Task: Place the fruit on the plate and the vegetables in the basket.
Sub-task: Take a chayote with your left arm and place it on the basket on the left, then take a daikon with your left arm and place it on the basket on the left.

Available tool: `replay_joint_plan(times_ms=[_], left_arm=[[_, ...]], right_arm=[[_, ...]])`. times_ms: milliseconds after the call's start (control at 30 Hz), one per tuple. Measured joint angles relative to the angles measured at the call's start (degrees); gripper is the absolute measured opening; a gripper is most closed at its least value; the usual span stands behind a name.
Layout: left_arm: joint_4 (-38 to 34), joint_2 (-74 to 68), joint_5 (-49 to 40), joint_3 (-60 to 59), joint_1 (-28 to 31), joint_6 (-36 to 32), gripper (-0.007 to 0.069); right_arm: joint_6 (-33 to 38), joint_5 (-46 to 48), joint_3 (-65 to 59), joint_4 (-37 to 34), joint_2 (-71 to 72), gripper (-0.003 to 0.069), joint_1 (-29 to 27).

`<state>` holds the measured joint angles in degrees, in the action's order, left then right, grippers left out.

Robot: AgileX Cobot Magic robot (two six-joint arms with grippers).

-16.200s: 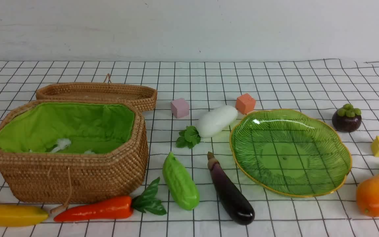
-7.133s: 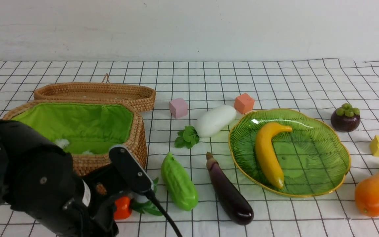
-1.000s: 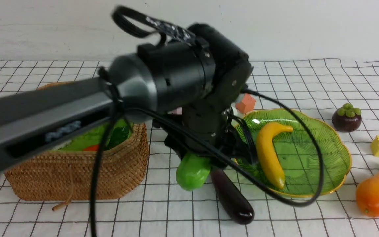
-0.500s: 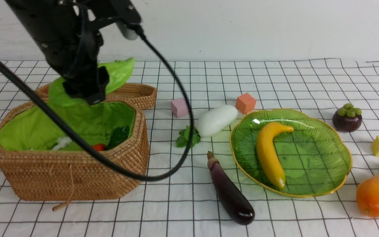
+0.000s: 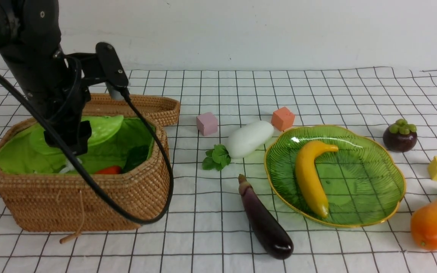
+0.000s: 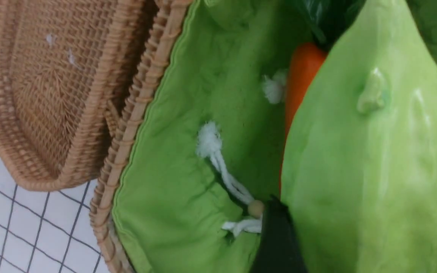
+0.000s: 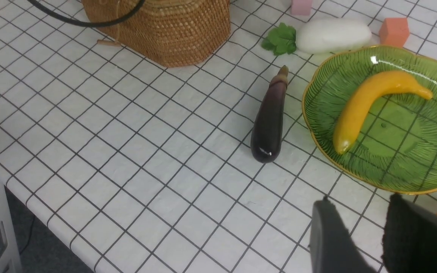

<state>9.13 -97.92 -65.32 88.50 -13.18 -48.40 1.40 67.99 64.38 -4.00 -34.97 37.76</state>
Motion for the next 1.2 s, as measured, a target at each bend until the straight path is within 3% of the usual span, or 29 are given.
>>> replay_joint_plan(times_ms=[133,300,400,533,567,600,633,833,1067,1100,1200], left_arm=[[-1.2,0.2,-1.2,0.0,0.0,2.8,0.0545],[-3.1,1.5,-2.0,0.0,0.0,8.9,0.0535],[-4.6,2.9,-2.0,0.0,-0.2,14.4,0.0448],[-8.3,5.6,-0.4,0.0,-3.7,25.6,0.0171],[-8.4,5.8,-0.3,0.0,-3.7,26.0,0.0156],[-9.1,6.6,0.3,0.0,-8.0,29.2,0.0035],[-9.1,6.7,0.6,0.0,-10.1,30.9,-0.0003],[-8.7,2.0,-0.8,2.7,-21.6,45.1,-0.0013],[-7.9,-16.0,-5.6,22.5,-22.3,45.3,-0.0011],[-7.8,-21.8,-5.6,30.5,-22.3,44.1,0.0008],[-7.8,-27.8,-5.6,39.6,-22.3,41.9,0.0081]], right_arm=[[0.0,0.0,0.0,0.0,0.0,0.0238,0.0],[-0.2,0.0,0.0,0.0,0.0,0.0238,0.0],[-0.2,0.0,0.0,0.0,0.0,0.0238,0.0],[-0.2,-0.1,0.0,0.0,0.0,0.0238,0.0],[-0.2,-0.1,0.0,0.0,0.0,0.0238,0.0],[-0.2,-0.5,0.0,0.0,0.0,0.0238,0.0],[-0.2,-0.6,0.0,0.0,0.0,0.0238,0.0],[-0.2,-1.0,0.0,-0.2,0.0,0.0238,0.0],[-0.2,-0.8,0.0,-2.5,0.0,0.0238,0.0],[-0.2,0.0,0.0,-3.6,0.0,0.0238,0.0],[-0.3,1.6,0.0,-5.0,0.0,0.0238,0.0]])
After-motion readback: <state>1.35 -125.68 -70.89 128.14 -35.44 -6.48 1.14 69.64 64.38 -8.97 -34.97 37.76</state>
